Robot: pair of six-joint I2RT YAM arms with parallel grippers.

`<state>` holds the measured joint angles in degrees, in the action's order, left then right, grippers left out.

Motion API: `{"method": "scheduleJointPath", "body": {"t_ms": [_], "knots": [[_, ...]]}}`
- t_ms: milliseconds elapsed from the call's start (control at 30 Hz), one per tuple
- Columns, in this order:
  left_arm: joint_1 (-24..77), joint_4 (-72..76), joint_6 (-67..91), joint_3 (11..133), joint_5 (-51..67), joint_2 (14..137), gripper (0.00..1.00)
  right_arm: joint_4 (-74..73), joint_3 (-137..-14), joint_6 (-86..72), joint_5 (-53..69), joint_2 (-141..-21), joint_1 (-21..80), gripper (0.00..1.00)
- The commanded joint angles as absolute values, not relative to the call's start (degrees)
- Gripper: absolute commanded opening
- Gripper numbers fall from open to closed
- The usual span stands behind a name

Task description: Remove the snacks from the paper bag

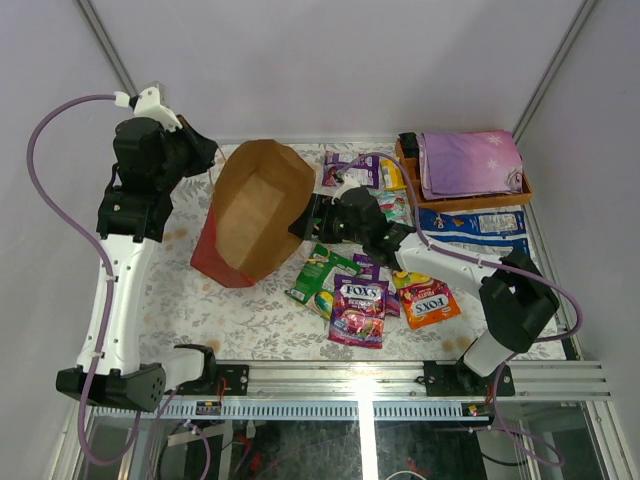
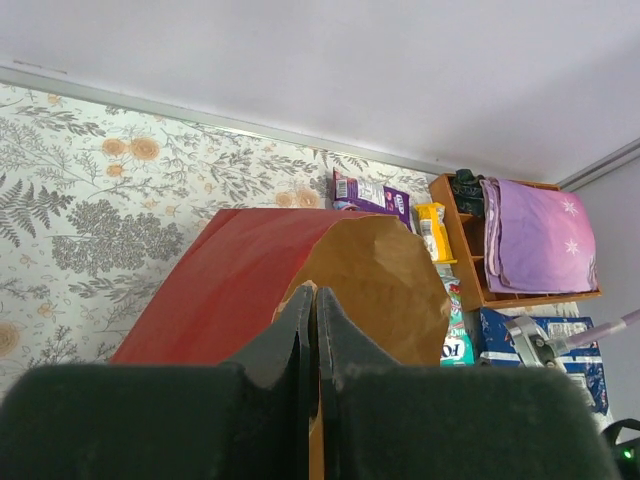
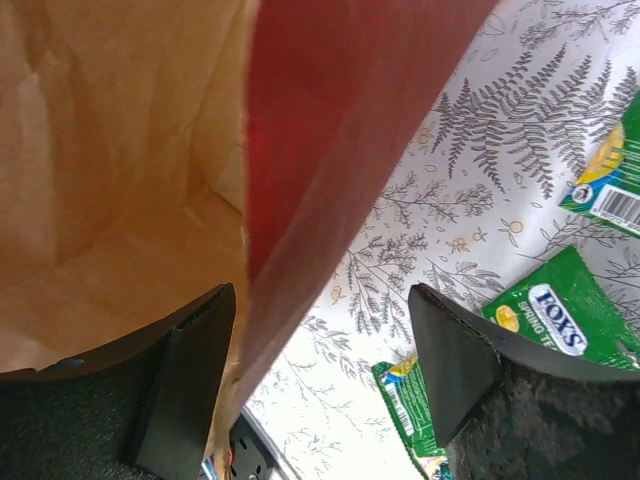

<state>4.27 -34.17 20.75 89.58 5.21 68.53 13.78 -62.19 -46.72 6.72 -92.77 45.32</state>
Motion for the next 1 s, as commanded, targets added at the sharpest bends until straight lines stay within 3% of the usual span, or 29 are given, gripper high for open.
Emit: {"method": "scheduleJointPath", "body": {"t_ms": [0, 100, 300, 500, 967], "knots": [[3.8, -34.7, 19.7, 90.9, 3.2, 69.0, 0.0, 18.4, -64.2, -48.0, 6.6, -90.8, 46.2, 0.76], [3.7, -34.1, 19.9, 90.2, 3.3, 68.9, 0.0, 19.2, -63.4, -48.7, 6.1, -90.2, 46.2, 0.69], [3.7, -34.0, 20.0, 89.6, 3.4, 68.7, 0.0, 16.6, -67.8, -49.0, 7.9, -92.6, 46.4, 0.44], [3.7, -34.6, 19.7, 89.5, 3.5, 68.3, 0.0, 11.6, -73.3, -48.8, 6.7, -94.4, 47.6, 0.38], [3.8, -35.9, 18.6, 90.8, 0.9, 68.3, 0.0, 7.5, -73.6, -49.6, 9.9, -92.8, 49.0, 0.37]]}}
